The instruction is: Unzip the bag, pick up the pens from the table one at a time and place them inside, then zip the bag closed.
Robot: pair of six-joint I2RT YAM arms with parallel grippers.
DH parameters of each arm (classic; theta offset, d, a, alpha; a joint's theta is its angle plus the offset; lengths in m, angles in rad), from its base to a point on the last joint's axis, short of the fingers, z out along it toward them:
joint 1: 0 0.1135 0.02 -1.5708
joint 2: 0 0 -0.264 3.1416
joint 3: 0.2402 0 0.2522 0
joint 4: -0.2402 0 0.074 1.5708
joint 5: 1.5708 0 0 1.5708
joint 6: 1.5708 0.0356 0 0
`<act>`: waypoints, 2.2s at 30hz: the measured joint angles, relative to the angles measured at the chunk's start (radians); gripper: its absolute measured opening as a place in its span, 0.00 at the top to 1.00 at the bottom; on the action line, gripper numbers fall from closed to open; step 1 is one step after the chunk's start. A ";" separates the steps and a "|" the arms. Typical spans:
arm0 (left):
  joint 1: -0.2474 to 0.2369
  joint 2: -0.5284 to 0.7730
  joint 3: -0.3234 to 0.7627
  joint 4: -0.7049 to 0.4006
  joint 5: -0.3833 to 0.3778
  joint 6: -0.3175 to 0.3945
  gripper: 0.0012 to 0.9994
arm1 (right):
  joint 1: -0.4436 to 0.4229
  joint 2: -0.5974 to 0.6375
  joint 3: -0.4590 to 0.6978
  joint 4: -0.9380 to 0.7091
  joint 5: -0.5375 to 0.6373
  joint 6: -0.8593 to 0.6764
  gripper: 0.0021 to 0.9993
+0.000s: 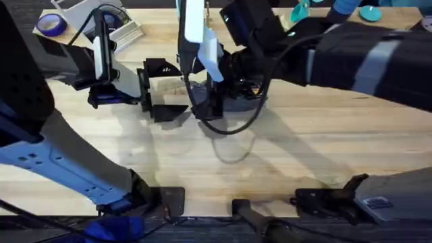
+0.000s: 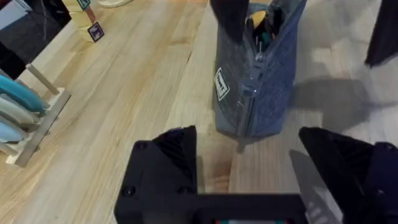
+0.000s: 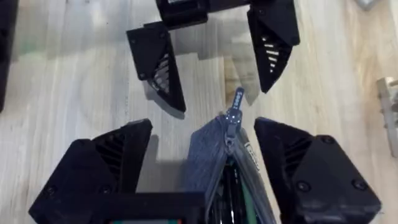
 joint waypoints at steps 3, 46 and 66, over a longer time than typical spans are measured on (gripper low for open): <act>0.000 0.000 0.000 0.000 0.000 0.000 0.01 | 0.000 0.029 0.000 0.026 -0.002 0.020 0.00; 0.000 0.000 0.000 -0.002 0.000 0.000 0.01 | 0.000 0.137 0.000 0.140 0.023 0.089 0.18; 0.000 0.000 0.000 -0.002 0.000 0.000 0.01 | 0.000 0.167 0.001 0.182 0.034 0.089 0.20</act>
